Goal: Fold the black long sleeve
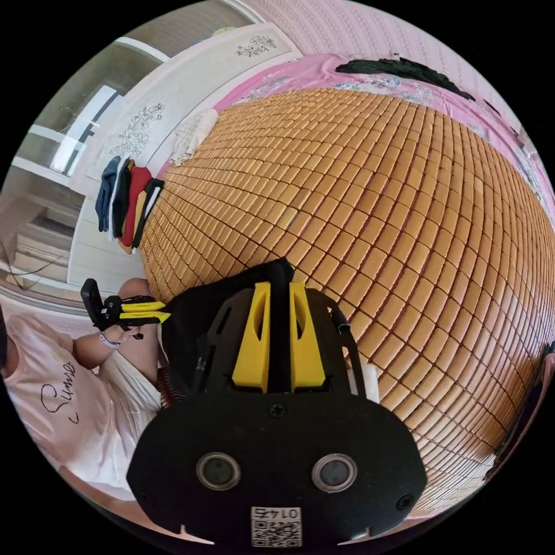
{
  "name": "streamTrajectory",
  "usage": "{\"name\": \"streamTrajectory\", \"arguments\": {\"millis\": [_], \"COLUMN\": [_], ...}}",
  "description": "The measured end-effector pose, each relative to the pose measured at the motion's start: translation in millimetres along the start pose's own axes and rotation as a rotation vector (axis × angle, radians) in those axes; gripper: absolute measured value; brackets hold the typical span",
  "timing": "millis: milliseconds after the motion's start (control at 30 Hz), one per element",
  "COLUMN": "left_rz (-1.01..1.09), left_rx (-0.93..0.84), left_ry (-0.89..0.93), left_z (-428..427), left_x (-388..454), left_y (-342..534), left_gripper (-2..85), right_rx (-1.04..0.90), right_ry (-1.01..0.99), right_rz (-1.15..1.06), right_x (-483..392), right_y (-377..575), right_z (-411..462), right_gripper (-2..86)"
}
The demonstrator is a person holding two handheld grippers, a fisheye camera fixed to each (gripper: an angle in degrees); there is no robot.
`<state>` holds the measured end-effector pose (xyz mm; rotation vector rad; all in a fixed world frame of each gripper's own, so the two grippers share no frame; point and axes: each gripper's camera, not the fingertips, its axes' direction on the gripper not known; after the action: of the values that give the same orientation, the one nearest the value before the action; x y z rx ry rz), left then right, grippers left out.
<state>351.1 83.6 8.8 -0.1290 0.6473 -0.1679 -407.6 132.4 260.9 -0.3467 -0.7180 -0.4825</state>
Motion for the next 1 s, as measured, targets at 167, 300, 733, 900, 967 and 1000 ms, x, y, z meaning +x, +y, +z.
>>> {"name": "streamTrajectory", "arguments": {"millis": [167,300,733,900,967,1000], "left_rz": [0.138,0.182,0.025,-0.289,-0.384,-0.409], "left_rx": [0.174,0.266,0.635,0.764,0.727,0.701], "left_ry": [0.026,0.018,-0.245,-0.455,-0.494,-0.471], "left_z": [-76.7,-127.0,-249.8,-290.3,-281.7,-275.2], "left_x": [28.8,42.7,-33.7,-145.0,-184.7,-192.4], "left_y": [12.5,24.1,19.3,-10.8,-6.5,-3.7], "left_gripper": [-0.2,-0.5,0.0,5.1,6.8,7.5], "right_rx": [0.231,0.336,0.284,0.293,0.217,0.178], "right_ry": [-0.013,-0.031,0.043,0.072,0.162,0.186], "right_rz": [-0.096,-0.152,-0.713,-0.591,-0.405,-0.392], "right_x": [-47.0,-75.5,-270.7,-389.1,-395.8,-391.8], "right_y": [42.8,50.7,-282.6,-493.4,-529.4,-529.0], "right_z": [-51.6,-74.3,-37.0,39.2,86.5,115.3], "right_gripper": [4.2,3.6,4.0,11.4,13.2,13.7]}}
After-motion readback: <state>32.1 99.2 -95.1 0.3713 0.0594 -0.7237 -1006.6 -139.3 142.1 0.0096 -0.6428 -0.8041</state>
